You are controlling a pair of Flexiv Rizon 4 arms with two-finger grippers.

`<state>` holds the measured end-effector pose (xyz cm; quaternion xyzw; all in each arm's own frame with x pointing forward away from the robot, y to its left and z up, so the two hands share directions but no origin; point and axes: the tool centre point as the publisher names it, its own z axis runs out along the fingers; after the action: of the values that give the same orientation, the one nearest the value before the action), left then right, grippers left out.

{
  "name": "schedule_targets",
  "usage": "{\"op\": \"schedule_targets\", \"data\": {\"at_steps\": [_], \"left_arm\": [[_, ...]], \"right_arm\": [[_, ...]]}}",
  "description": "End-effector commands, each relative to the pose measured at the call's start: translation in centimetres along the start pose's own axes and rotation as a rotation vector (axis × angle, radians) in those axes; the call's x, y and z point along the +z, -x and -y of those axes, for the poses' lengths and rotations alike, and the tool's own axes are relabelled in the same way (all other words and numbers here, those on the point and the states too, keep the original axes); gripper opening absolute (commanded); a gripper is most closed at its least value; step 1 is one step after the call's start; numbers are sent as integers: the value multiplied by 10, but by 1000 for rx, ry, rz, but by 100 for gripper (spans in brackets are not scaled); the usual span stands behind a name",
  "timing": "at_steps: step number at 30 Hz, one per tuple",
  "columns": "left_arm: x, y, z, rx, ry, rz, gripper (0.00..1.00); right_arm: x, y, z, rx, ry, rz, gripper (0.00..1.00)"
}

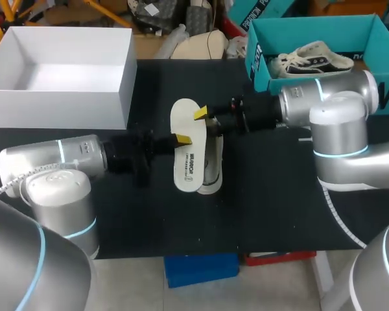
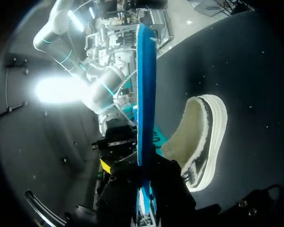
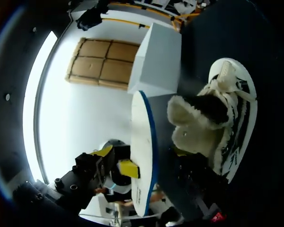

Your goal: Take the shoe out of the shoebox, open the shoe tongue, remove and reinsert the insole, then place the shoe into the shoebox

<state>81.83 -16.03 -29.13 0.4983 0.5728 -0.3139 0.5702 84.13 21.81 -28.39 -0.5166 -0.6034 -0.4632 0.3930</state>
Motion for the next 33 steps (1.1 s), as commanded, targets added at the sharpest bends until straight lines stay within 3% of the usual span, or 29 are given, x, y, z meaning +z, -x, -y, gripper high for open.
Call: {"op": "schedule_targets", "data": {"at_steps": [1, 7, 12, 27, 33], "left_arm": [[-19, 6, 8, -5, -35, -176, 0], [-33, 0, 20, -48, -86, -285, 0], [-42, -1, 37, -78, -182, -353, 0], [-44, -1, 40, -64, -196, -368, 0], [-57, -7, 46, -194, -257, -385, 0]], "right_arm": [[-14, -10, 14, 8, 1, 118, 100], [-30, -13, 32, -9, 13, 264, 100], [-43, -18, 48, -19, 24, 347, 100], [-43, -18, 48, -19, 24, 347, 100], [-59, -16, 50, -82, -10, 481, 100]]}}
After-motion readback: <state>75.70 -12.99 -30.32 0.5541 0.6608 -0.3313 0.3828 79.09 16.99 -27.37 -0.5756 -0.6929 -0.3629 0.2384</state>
